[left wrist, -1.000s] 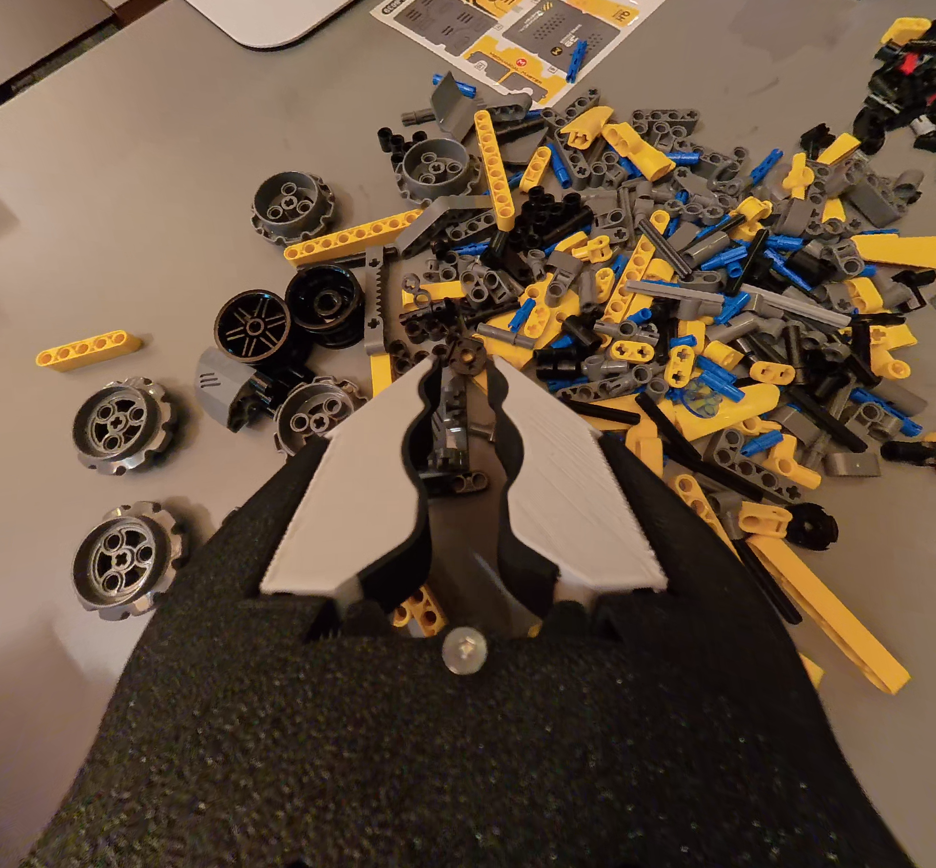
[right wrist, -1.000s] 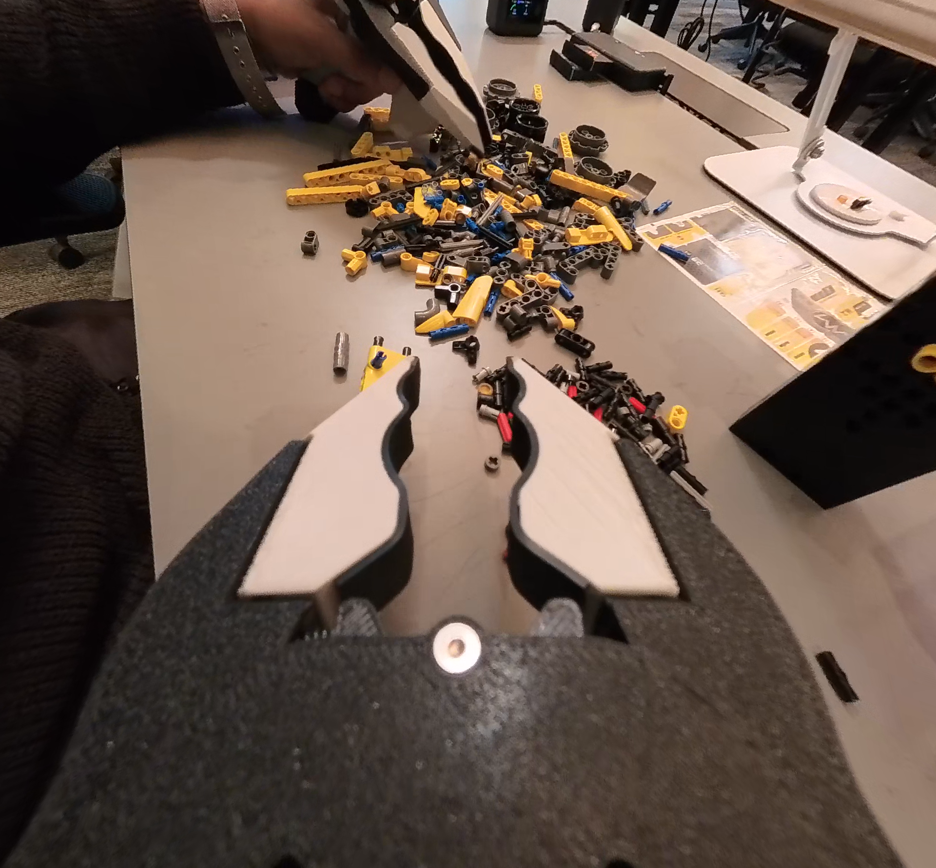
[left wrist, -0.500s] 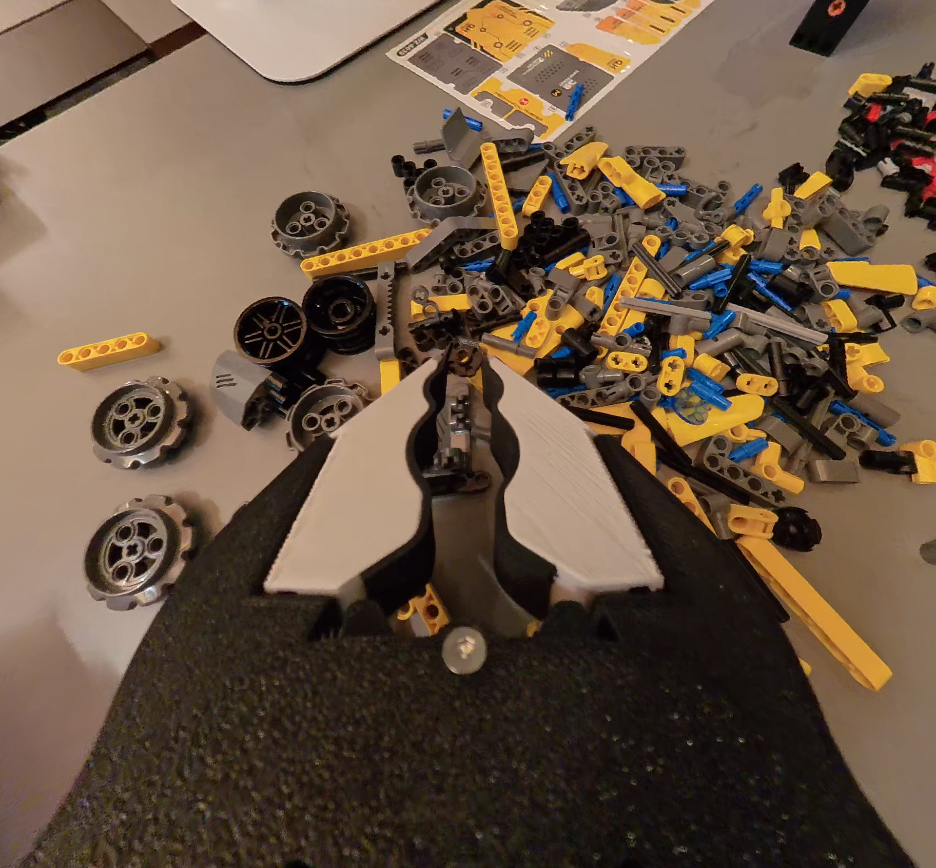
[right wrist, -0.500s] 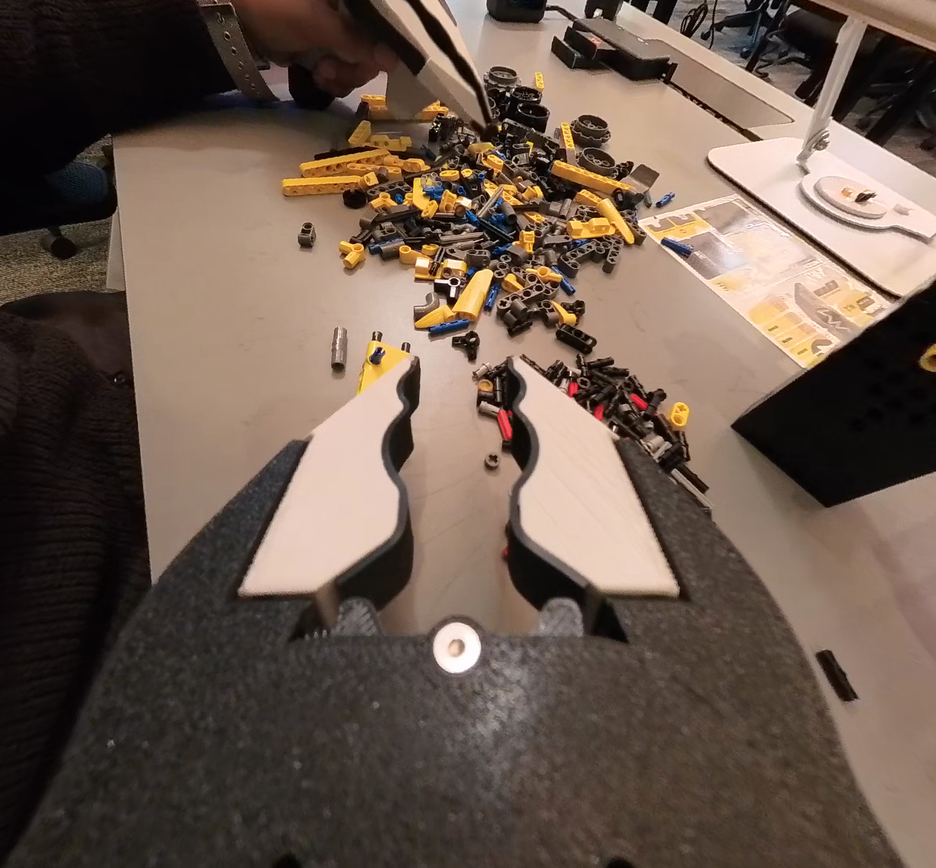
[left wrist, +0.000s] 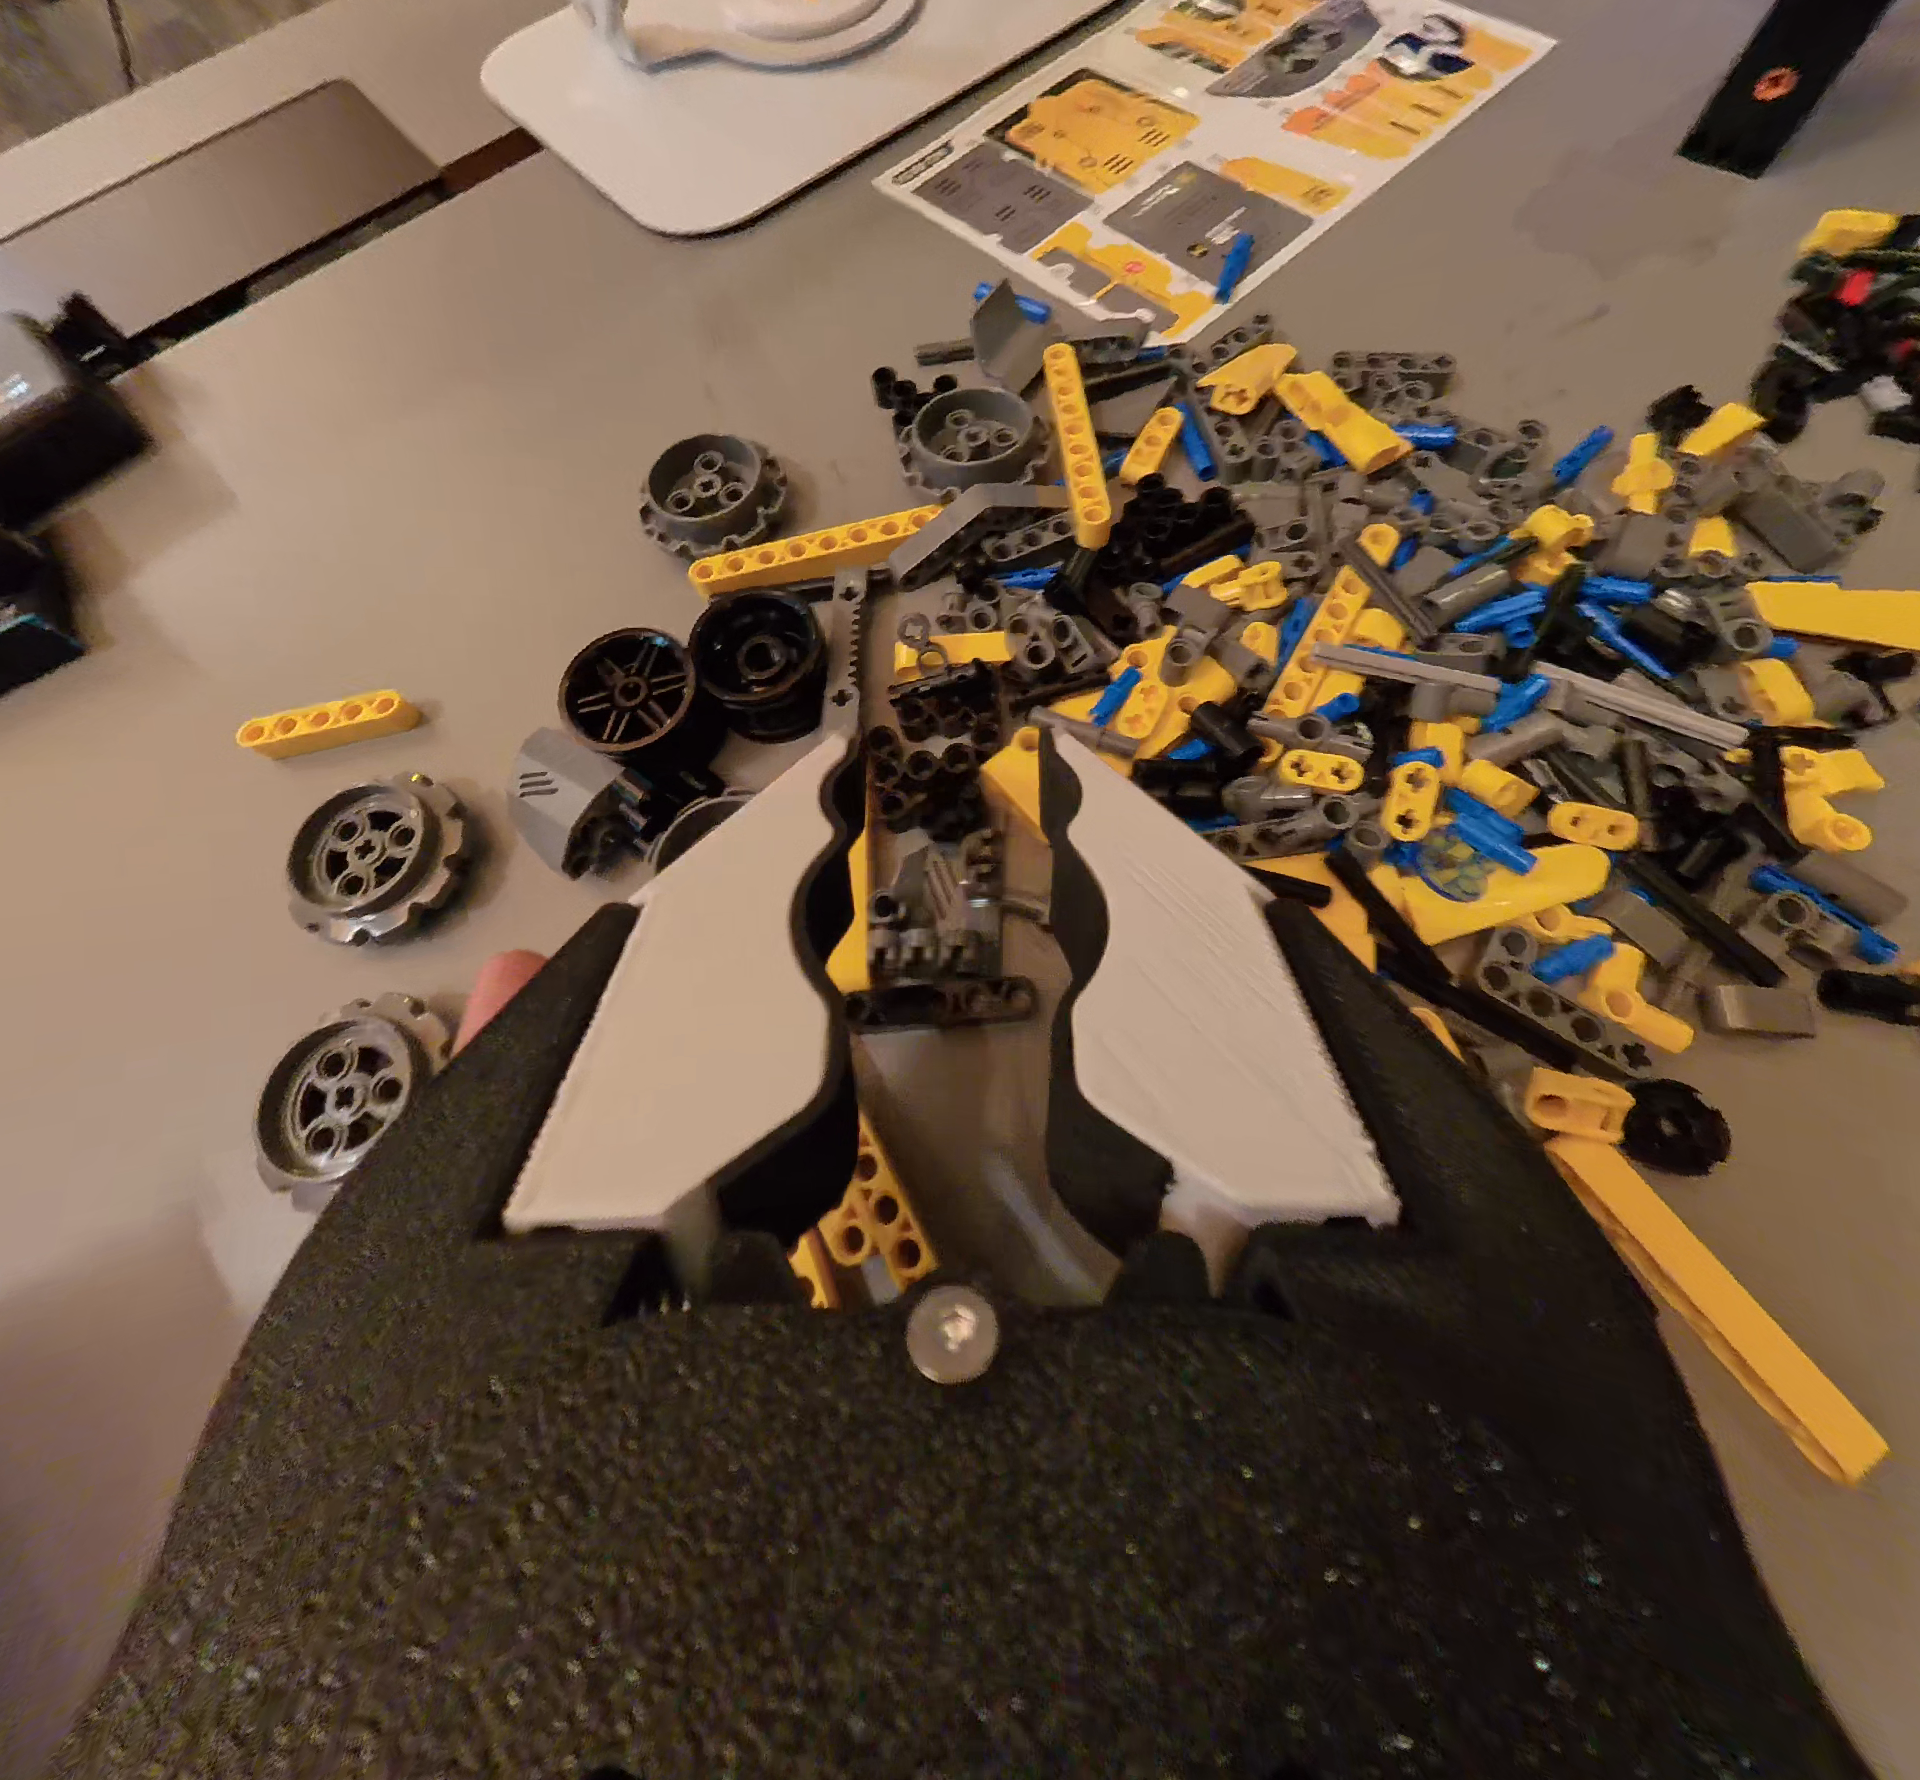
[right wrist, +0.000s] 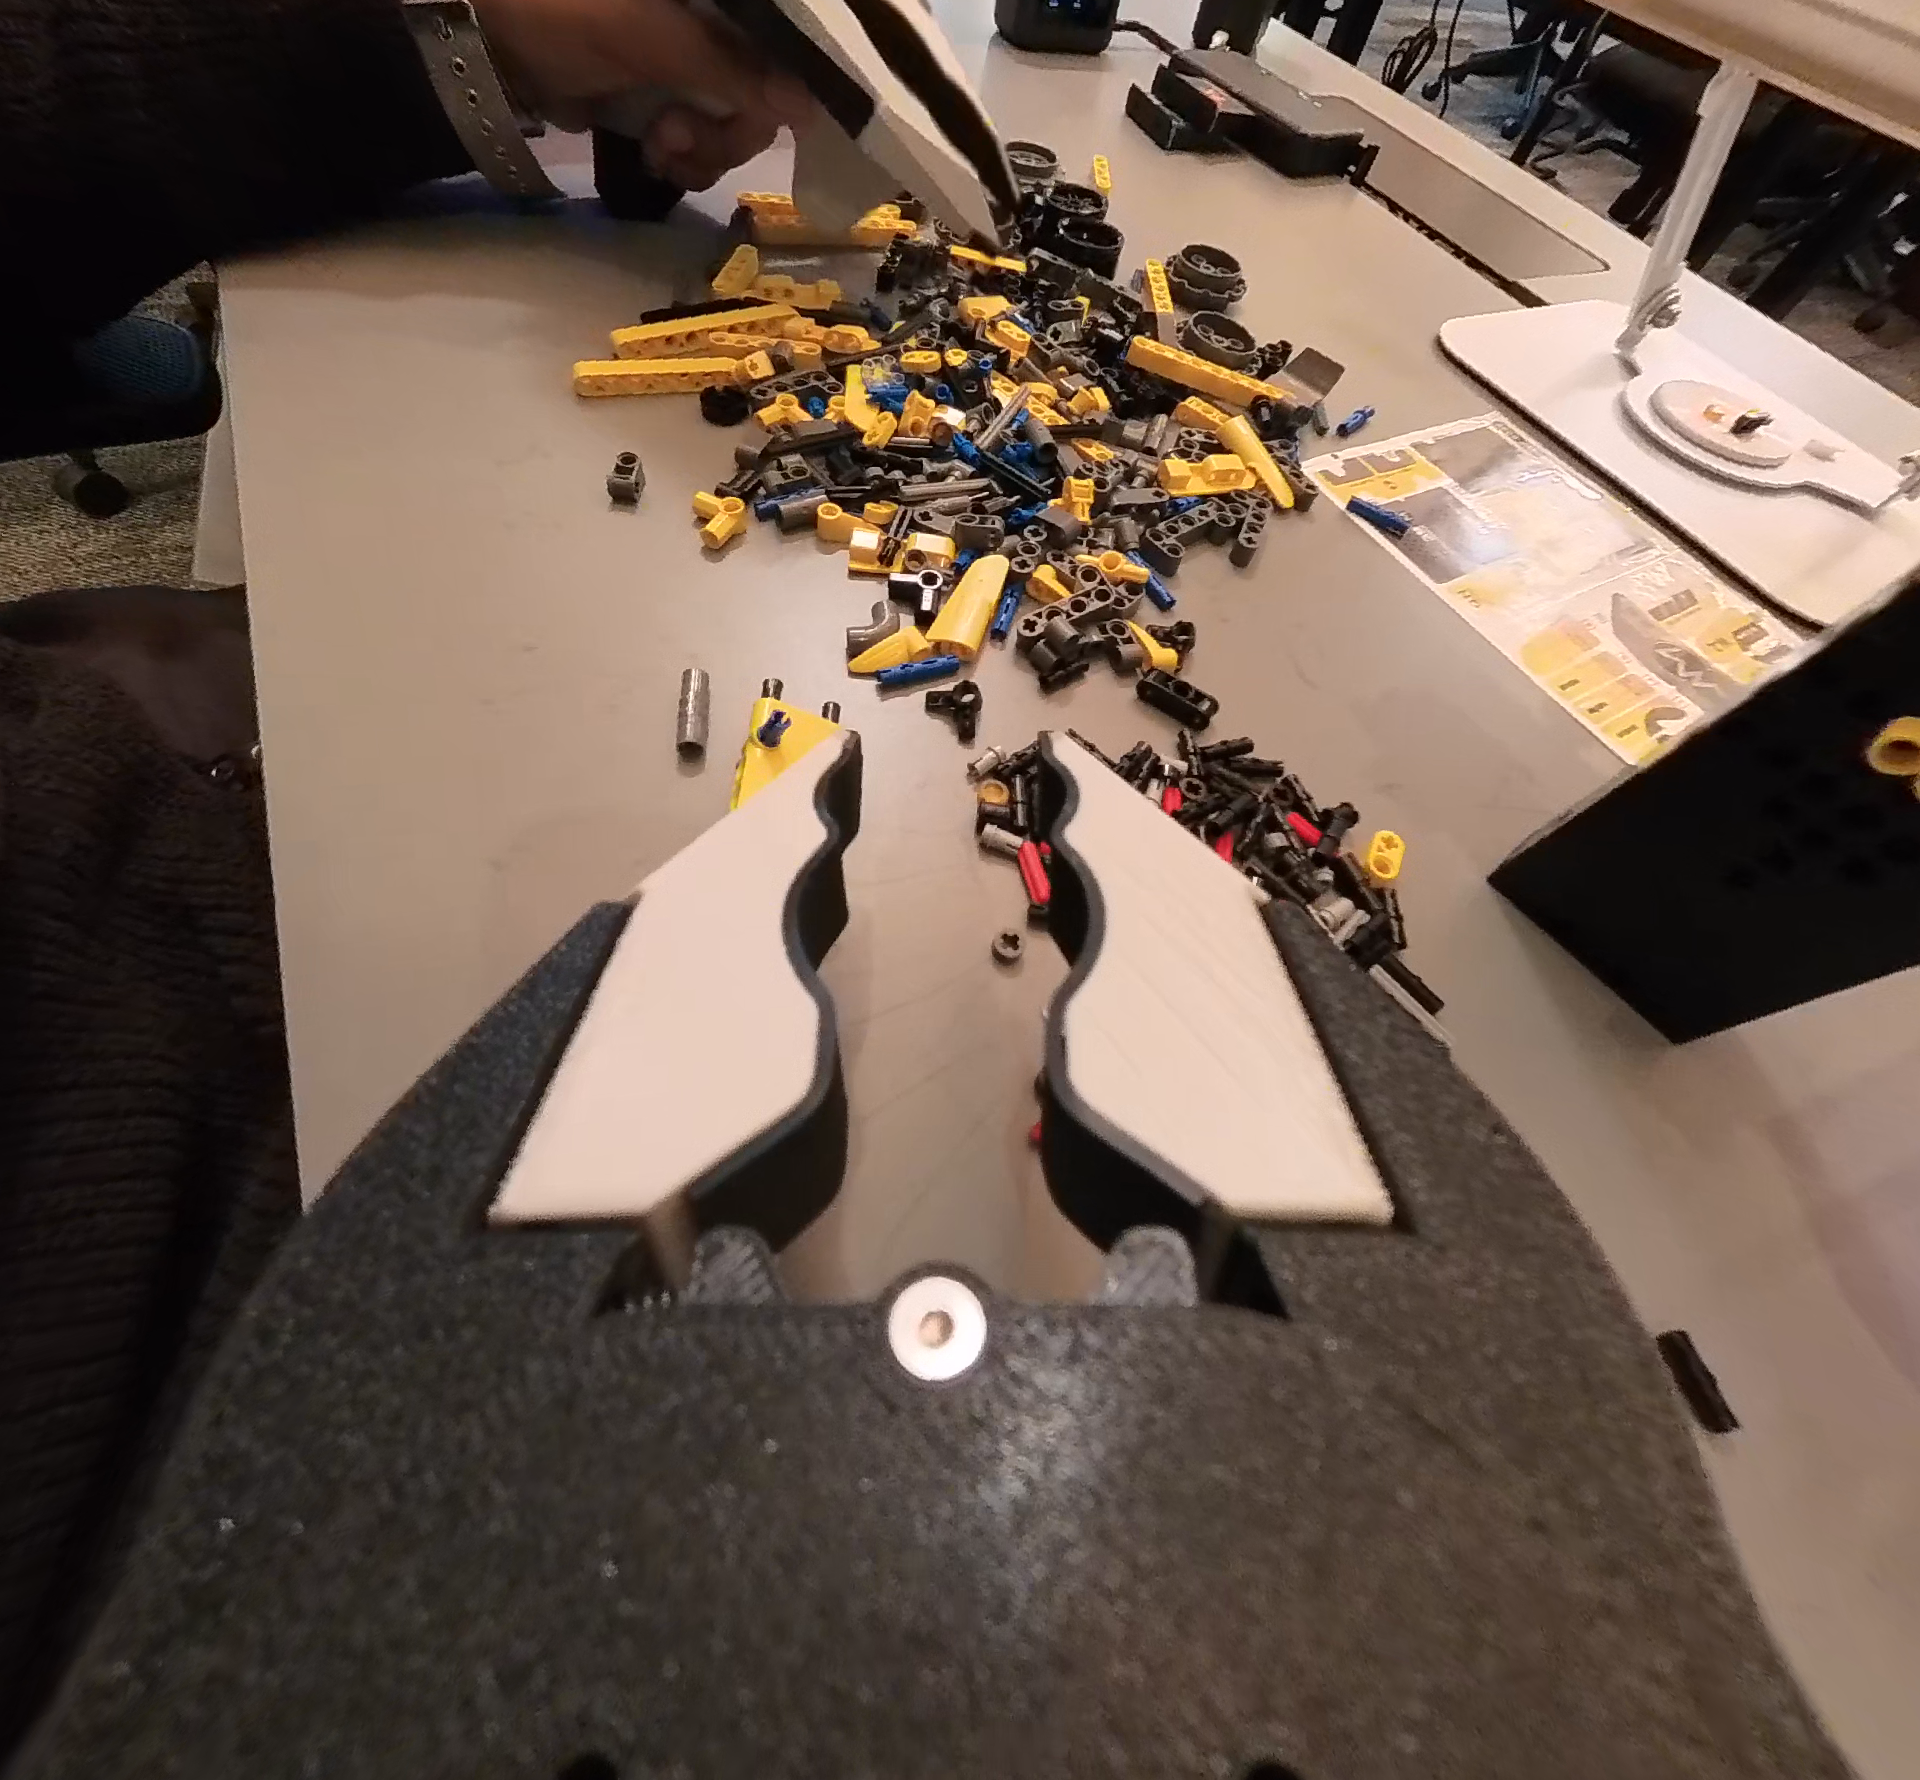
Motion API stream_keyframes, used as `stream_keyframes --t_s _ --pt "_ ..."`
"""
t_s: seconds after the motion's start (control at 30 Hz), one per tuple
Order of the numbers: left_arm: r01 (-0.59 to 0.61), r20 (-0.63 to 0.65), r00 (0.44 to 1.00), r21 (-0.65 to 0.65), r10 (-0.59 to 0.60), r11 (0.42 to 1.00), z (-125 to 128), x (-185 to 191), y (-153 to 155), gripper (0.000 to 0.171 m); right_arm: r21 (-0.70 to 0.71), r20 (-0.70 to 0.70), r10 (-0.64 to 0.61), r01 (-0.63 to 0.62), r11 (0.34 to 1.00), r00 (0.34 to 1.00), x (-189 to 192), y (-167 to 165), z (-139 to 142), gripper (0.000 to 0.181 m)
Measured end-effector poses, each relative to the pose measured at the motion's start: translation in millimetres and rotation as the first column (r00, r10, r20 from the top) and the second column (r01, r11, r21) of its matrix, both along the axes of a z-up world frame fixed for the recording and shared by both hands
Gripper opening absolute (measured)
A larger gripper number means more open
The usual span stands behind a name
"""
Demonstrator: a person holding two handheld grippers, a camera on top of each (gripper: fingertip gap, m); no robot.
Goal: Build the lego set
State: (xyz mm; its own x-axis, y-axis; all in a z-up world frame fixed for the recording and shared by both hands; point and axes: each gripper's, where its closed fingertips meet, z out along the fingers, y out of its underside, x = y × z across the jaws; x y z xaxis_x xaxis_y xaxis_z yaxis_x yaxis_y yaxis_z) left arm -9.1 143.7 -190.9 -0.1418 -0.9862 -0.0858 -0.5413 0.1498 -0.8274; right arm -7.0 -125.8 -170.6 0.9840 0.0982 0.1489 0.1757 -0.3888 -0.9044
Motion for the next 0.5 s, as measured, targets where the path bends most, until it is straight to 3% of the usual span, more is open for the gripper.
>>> stream_keyframes --t_s 0.2,0.5 --pt "0.133 -0.019 0.991 -0.015 -0.134 0.991 -2.9 -4.1 -21.3 0.032 -0.008 0.004 -0.002 0.002 1.000 1.000 0.2 0.3 -1.4 0.034" --pt "0.092 -0.112 0.990 0.069 -0.084 0.993 -19.7 -1.4 -16.1 0.031 -0.001 0.000 -0.004 0.004 1.000 1.000 0.8 0.1 -0.3 0.033"
